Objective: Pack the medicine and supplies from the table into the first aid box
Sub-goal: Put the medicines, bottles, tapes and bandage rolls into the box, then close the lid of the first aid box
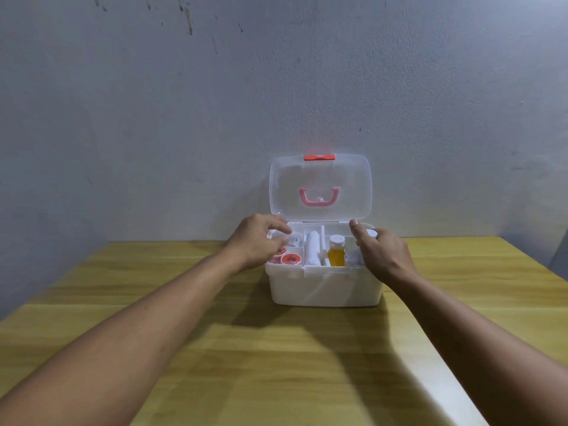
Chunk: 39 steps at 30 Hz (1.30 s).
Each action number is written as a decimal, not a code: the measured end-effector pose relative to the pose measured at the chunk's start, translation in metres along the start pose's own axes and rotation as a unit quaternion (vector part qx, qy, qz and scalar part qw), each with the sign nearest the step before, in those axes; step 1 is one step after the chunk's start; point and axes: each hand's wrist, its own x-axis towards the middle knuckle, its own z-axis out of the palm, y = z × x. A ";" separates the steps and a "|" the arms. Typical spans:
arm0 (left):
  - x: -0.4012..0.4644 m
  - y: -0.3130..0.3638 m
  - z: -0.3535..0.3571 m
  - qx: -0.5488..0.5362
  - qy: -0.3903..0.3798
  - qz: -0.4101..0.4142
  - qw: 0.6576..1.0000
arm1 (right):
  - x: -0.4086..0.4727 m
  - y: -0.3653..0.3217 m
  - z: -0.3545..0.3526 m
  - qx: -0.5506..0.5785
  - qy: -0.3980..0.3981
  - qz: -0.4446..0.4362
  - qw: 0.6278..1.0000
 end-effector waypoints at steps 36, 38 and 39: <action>0.055 0.026 -0.016 -0.225 0.136 -0.089 0.961 | 0.051 -0.063 -0.036 -0.209 0.150 -0.294 0.921; 0.049 0.024 -0.017 -0.216 0.139 -0.077 0.963 | 0.048 -0.066 -0.033 -0.221 0.150 -0.330 0.905; 0.047 0.022 -0.017 -0.210 0.143 -0.068 0.965 | 0.045 -0.067 -0.032 -0.226 0.147 -0.345 0.899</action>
